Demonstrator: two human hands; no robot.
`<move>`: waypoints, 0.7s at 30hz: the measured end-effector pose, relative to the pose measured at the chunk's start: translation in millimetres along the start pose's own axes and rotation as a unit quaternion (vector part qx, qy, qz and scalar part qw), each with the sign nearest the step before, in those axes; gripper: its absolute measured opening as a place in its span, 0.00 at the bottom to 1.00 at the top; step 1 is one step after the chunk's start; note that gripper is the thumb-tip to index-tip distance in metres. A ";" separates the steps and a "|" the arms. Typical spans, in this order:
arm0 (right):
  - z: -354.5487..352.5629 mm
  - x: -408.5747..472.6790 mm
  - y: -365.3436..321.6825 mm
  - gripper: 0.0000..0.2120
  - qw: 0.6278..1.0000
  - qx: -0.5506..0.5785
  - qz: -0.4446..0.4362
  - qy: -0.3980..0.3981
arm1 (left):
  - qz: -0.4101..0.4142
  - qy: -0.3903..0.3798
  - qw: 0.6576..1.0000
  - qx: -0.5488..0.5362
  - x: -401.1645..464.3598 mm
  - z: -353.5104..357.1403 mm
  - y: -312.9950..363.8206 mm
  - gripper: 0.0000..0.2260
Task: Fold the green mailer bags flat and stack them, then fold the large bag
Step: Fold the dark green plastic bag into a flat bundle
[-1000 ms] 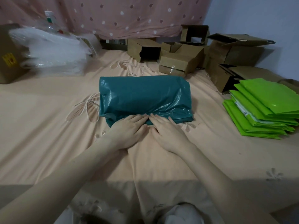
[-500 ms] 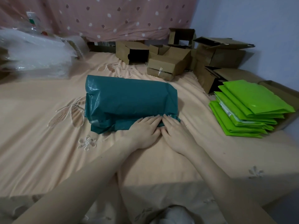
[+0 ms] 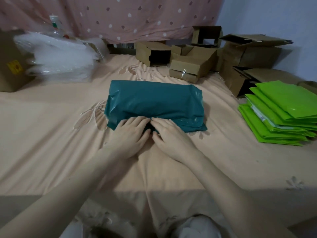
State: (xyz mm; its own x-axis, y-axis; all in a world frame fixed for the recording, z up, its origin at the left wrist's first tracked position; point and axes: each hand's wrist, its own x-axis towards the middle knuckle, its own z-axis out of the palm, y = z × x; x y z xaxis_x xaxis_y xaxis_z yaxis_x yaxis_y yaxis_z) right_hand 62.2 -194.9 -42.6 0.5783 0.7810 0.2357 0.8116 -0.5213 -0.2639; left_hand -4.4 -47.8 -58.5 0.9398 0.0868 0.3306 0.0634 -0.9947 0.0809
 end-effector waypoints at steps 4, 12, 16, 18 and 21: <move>15.5 16.3 -26.1 0.23 0.998 0.015 -0.030 -0.047 | -0.026 0.006 0.999 0.019 -23.5 -12.4 -35.8 0.27; 32.4 38.8 -51.2 0.24 0.997 0.006 -0.032 -0.066 | -0.032 -0.025 0.997 0.072 -35.5 -12.2 -69.0 0.26; 37.7 49.4 -57.4 0.25 0.997 0.001 -0.006 -0.082 | -0.029 -0.034 0.999 0.023 -28.4 -12.4 -77.4 0.27; 38.8 49.8 -52.9 0.24 0.996 -0.020 0.007 -0.083 | -0.006 -0.037 0.999 0.012 -25.7 -13.6 -77.8 0.31; 35.4 45.6 -39.1 0.24 0.996 -0.051 0.030 -0.070 | 0.044 -0.049 0.998 0.005 -20.7 -8.8 -71.3 0.32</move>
State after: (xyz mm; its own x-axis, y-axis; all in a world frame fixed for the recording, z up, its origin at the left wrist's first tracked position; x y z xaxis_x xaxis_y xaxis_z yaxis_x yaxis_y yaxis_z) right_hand 53.9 -126.7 -54.6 0.6138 0.7846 0.0873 0.7848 -0.5945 -0.1751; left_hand -31.3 21.8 -62.8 0.9701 -0.0064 0.2425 -0.0181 -0.9988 0.0463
